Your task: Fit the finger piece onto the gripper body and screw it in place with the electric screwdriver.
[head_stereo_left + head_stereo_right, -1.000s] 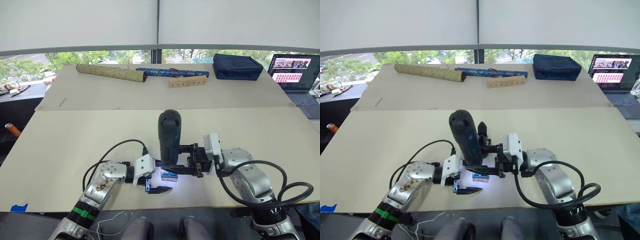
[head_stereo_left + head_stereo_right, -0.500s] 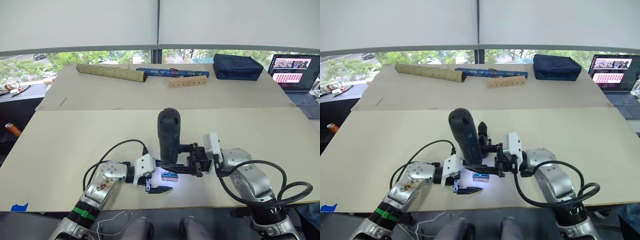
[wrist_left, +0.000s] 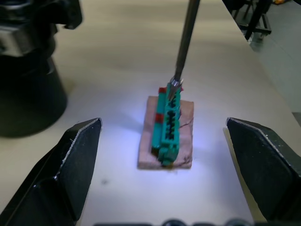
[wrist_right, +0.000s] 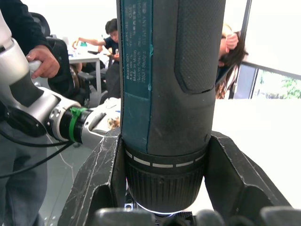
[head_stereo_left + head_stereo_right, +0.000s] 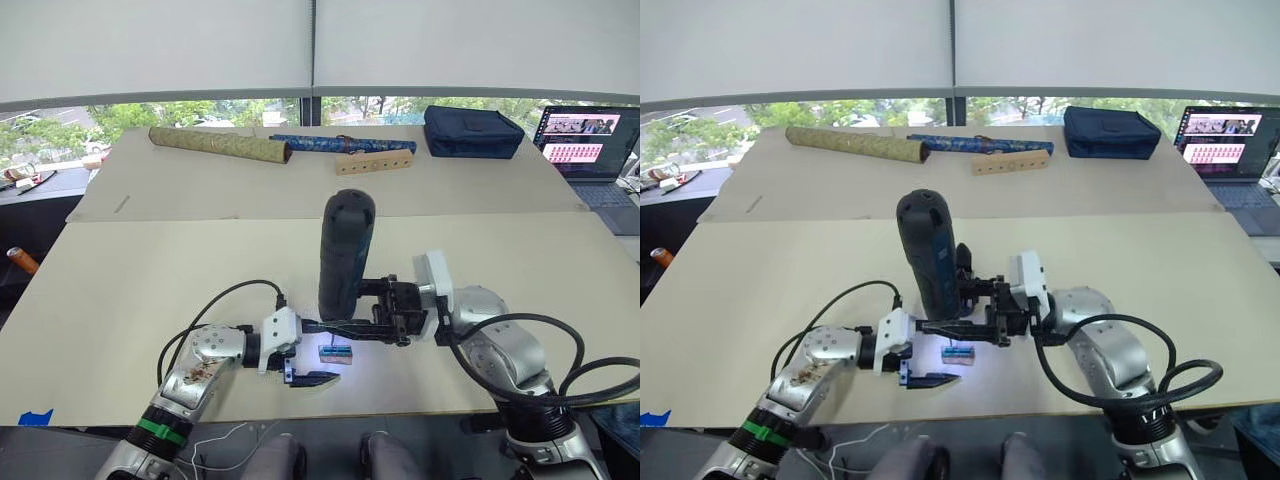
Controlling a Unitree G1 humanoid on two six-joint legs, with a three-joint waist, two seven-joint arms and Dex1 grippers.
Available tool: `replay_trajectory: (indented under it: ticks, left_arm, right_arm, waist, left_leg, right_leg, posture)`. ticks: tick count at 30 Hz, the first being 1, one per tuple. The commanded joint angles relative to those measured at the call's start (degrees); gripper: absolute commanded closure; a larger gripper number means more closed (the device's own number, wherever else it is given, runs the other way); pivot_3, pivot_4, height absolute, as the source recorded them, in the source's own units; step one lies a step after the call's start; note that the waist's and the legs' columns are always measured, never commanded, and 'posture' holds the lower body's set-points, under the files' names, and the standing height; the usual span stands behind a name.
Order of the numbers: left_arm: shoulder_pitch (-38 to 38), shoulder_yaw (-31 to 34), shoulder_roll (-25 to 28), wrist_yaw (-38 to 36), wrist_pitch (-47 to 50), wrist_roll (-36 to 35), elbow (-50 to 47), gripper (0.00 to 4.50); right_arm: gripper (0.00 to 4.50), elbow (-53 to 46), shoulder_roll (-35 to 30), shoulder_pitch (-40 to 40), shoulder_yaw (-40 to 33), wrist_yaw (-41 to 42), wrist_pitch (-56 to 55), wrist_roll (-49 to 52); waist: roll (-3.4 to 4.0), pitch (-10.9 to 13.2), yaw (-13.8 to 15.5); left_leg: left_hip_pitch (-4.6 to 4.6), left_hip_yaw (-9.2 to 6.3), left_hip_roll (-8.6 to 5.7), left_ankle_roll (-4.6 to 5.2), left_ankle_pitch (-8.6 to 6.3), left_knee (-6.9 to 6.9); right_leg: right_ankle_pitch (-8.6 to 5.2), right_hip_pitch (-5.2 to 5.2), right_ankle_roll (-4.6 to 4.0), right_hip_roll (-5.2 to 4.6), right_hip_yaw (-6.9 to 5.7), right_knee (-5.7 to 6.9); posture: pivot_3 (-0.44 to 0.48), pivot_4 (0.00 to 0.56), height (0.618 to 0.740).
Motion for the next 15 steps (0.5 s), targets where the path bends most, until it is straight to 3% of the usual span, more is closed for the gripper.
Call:
replay_trajectory:
  ticks: [1, 6, 15]
  left_arm:
    - [1.0, 4.0, 0.9, -1.0, -0.4, -4.9, -4.5, 0.02]
    - [3.1, 8.5, 3.2, -4.1, 2.0, -12.7, -10.0, 0.02]
    - [3.6, 14.8, 6.6, -0.9, 6.2, -16.2, -11.1, 0.02]
  right_arm:
    - [2.6, -4.6, -0.4, -2.7, -3.1, -0.6, 1.1, 4.3]
    - [2.6, -6.6, -1.6, -4.1, -5.3, -1.7, 3.4, 7.5]
    - [2.6, -10.5, -5.2, -4.1, -11.0, -4.3, 7.3, 13.4]
  waist:
    - [0.01, 0.0, 0.0]
    - [0.01, 0.0, 0.0]
    - [0.03, 0.1, 0.0]
  left_leg:
    - [-0.02, 0.0, 0.0, 0.0, 0.0, 0.0]
    - [-0.05, 0.0, 0.01, 0.0, -0.01, 0.0]
    - [-0.05, -0.01, 0.0, 0.0, -0.01, -0.02]
  right_leg:
    - [0.0, -0.03, 0.0, -0.07, 0.01, 0.0]
    - [0.0, -0.03, 0.0, -0.17, 0.0, -0.05]
    - [0.0, -0.02, 0.0, -0.08, -0.02, -0.07]
  posture:
    - [0.0, 0.15, 0.74]
    - [0.0, 0.15, 0.74]
    - [0.0, 0.15, 0.74]
